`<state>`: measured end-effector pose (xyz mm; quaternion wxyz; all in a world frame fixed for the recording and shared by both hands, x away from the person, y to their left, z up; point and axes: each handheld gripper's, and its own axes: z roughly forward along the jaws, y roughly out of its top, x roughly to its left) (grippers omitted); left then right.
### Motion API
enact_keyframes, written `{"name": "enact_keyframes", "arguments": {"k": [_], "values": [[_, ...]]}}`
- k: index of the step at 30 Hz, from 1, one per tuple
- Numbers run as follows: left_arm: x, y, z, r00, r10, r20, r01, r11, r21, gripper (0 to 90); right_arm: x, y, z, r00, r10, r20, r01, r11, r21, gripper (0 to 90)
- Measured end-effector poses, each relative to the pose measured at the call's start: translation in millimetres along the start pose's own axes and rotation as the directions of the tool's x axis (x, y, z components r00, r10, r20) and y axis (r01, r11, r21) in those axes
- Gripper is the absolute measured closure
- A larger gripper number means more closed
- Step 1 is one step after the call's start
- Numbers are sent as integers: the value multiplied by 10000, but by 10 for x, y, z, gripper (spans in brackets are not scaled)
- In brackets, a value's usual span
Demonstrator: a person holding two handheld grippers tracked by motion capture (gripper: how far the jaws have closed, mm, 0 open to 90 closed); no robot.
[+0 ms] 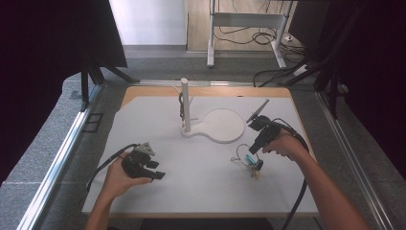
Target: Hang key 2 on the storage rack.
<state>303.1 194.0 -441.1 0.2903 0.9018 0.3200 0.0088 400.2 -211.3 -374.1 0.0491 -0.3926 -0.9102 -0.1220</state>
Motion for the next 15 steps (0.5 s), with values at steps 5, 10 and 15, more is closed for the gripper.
{"name": "enact_keyframes", "arguments": {"k": [5,10,15], "values": [[-2,0,6,10000,16,-35,-16,10000,47,479,-1,5,-88,10000,-7,4,7,10000,-94,874],[5,1,18,9999,82,-82,-81,9999,121,479,9,15,-143,9998,-165,61,165,9999,13,874],[2,0,16,10000,61,-66,-60,9999,124,479,26,40,-218,9999,-136,69,137,9999,-95,874]]}}
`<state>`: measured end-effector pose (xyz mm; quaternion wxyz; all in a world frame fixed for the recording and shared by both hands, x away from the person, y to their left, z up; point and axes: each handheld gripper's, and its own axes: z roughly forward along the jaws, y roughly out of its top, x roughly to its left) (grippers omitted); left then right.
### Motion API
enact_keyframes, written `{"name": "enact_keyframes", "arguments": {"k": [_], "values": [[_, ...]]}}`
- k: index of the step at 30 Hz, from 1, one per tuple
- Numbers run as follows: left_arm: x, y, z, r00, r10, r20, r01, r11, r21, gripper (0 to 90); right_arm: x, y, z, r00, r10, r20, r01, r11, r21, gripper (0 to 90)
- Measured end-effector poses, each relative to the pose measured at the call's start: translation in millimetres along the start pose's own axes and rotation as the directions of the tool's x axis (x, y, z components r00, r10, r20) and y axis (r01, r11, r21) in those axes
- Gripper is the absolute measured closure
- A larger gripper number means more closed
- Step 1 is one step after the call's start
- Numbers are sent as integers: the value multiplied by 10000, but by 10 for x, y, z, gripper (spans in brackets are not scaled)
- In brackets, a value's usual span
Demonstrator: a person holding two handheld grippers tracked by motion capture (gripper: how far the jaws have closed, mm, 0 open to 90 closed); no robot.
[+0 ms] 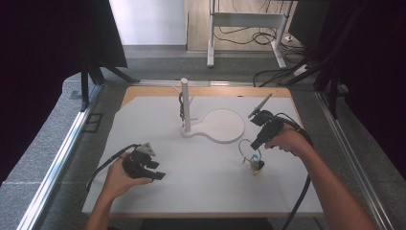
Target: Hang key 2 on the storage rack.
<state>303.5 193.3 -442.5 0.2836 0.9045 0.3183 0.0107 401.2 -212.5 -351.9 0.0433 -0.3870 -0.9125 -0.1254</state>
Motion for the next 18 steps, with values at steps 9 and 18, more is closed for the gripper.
{"name": "enact_keyframes", "arguments": {"k": [9,18], "values": [[-4,-4,0,10000,-41,-3,41,10000,-82,479,31,94,-199,9998,-131,118,136,9990,-428,874],[-3,-3,2,10000,-45,9,45,10000,-75,479,98,247,-323,9991,-300,300,314,9983,-498,875]]}}
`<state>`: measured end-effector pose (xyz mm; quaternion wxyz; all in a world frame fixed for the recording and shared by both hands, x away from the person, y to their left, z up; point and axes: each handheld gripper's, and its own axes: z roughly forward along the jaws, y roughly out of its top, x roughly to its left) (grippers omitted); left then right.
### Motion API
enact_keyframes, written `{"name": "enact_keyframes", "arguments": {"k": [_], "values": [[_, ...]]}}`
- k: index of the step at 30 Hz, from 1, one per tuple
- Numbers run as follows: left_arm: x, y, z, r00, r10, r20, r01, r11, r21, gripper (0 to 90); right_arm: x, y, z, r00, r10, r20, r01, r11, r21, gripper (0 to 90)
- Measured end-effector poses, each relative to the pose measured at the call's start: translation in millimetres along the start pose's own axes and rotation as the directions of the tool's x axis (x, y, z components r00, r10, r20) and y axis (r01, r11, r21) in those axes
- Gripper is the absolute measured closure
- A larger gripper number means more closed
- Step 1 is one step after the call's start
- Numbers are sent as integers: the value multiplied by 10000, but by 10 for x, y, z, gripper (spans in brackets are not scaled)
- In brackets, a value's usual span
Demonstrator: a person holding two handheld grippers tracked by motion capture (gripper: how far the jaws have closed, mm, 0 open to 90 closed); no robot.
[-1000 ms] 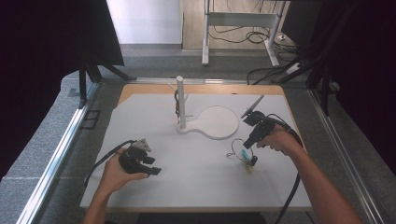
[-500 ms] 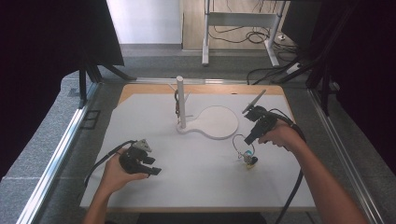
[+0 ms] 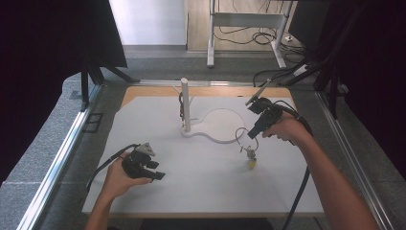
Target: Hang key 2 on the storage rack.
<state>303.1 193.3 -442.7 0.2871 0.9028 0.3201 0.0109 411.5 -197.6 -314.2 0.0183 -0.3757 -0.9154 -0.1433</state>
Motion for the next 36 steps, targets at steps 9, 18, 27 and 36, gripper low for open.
{"name": "enact_keyframes", "arguments": {"k": [9,18,27,36], "values": [[5,-3,-16,10000,63,-6,-63,10000,-19,479,68,171,-118,9999,-142,79,143,9997,-177,875],[4,-2,-21,10000,31,27,-31,10000,-29,479,108,288,-140,9996,-264,100,267,9994,-218,875],[7,-6,-39,10000,42,15,-42,9999,-98,479,144,401,-170,9993,-378,80,380,9989,-273,875],[4,-8,-45,10000,-2,58,2,9999,-131,479,176,536,-267,9988,-486,82,489,9978,-445,875]]}}
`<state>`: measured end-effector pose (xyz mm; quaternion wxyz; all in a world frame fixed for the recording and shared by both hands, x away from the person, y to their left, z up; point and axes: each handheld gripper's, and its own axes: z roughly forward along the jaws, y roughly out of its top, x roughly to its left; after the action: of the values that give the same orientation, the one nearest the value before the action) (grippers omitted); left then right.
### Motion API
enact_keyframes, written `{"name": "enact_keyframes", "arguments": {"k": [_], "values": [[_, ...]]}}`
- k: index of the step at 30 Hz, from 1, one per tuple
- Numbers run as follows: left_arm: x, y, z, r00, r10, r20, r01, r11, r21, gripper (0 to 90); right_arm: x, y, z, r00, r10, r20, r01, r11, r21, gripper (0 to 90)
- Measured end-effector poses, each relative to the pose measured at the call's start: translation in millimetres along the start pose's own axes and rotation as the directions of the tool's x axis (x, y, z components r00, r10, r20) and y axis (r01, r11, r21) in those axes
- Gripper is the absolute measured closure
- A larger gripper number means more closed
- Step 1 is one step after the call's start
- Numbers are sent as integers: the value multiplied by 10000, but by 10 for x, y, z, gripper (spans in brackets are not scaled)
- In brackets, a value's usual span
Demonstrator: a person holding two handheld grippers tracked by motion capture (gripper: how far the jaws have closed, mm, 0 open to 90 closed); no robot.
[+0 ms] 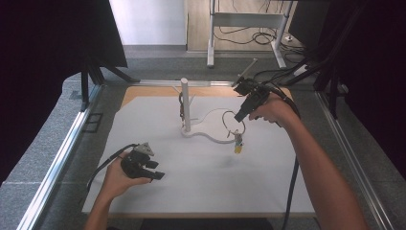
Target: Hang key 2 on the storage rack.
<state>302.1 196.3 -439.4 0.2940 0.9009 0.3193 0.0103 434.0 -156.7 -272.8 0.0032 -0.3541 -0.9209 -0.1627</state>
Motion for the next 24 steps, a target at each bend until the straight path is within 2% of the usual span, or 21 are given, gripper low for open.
{"name": "enact_keyframes", "arguments": {"k": [24], "values": [[-1,-5,-29,9999,-27,110,28,9999,-97,479,12,261,20,9999,27,-101,-28,10000,-88,875]]}}
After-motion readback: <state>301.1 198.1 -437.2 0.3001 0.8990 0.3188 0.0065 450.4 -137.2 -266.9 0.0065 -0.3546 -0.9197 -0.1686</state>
